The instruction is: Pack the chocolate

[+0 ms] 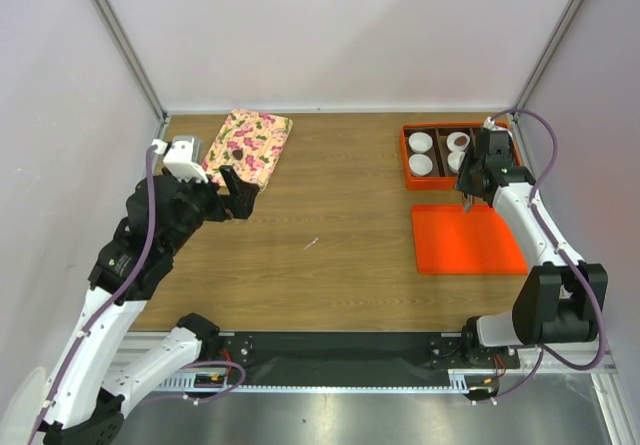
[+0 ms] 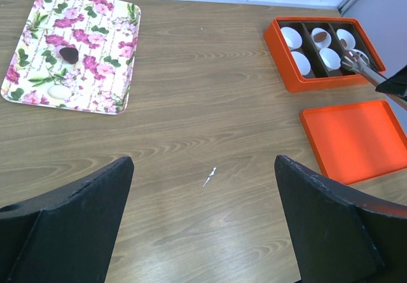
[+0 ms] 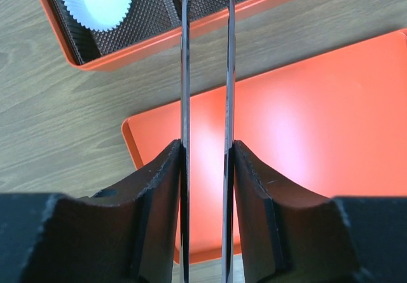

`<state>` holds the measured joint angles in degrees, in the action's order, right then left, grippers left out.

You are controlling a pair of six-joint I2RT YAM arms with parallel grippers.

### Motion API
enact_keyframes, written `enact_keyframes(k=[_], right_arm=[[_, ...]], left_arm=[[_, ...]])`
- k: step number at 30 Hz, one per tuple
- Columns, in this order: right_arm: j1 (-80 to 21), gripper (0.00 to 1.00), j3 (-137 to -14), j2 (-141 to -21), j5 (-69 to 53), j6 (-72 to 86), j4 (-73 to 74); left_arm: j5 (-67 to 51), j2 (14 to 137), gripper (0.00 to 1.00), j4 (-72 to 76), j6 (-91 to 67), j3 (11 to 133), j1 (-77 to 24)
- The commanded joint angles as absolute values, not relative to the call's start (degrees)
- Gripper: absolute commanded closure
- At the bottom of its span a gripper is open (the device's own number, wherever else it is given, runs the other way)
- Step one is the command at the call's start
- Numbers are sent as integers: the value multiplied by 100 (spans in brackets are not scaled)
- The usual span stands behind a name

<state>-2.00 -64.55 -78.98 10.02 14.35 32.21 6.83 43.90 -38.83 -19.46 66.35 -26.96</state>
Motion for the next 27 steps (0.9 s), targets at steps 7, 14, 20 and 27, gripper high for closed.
enact_keyframes(k=[7,14,20,27], right_arm=[[-185,59,-6653,-8314,1081,1310,2532],[-167,58,-6873,-8657,1125,1362,2461],[-167,57,-6891,-8841,1151,1310,2338],[-123,57,-6978,-9000,1160,1275,2250]], left_arm=[[589,4535,0,-3542,-1978,6574,-2654],[615,4579,0,-3542,-1951,6583,-2654],[659,4588,0,-3560,-1934,6592,-2654],[659,4623,0,-3560,-1925,6636,-2654]])
